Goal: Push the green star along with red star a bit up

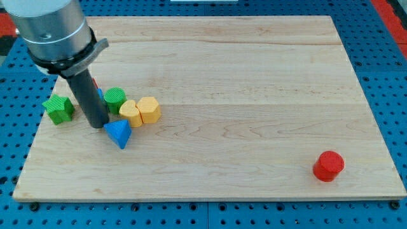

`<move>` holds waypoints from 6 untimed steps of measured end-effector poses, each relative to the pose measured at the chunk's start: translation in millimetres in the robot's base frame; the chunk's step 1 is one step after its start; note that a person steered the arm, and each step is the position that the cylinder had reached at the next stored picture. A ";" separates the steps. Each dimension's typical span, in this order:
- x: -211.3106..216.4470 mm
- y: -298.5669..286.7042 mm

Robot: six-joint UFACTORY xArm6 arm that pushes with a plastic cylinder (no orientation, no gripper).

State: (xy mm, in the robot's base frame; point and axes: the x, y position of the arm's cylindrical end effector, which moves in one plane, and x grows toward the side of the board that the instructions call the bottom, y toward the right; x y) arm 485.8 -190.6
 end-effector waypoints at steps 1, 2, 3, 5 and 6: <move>0.0 10.8; 6.5 -16.3; 2.7 -52.9; 20.3 -66.4; 39.3 -106.1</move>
